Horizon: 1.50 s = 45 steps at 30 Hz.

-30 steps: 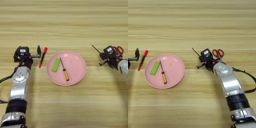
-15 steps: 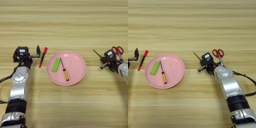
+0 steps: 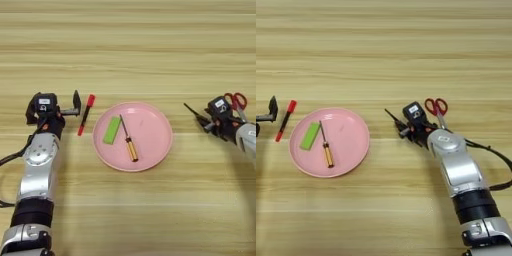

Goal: Move the objects on the table

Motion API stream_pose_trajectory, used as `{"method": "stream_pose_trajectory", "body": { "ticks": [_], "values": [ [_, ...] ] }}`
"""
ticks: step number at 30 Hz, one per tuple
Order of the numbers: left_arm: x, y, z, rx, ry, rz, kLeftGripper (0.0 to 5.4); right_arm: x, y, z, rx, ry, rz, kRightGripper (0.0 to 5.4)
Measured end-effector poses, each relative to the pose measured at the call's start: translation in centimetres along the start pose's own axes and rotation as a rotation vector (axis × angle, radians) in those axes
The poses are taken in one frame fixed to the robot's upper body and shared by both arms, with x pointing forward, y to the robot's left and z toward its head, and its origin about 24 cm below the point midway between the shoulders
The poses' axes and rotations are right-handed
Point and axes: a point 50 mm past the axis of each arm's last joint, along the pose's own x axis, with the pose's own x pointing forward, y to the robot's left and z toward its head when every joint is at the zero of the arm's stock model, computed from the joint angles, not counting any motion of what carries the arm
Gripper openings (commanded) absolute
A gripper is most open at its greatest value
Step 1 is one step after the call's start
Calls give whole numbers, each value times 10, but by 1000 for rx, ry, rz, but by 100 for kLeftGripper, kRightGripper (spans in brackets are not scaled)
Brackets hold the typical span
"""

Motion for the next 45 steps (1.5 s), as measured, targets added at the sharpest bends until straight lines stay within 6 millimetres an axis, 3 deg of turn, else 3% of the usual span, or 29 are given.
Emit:
{"method": "stream_pose_trajectory", "body": {
  "ticks": [16,30,45],
  "values": [
    [0,0,0,0,0,1,540,0,4,9,2,-42,10,392],
    [0,0,0,-1,0,7,540,0,22,16,-9,-68,61,533],
    [0,0,-1,-2,5,9,540,1,33,25,-13,-107,93,533]
  ]
}}
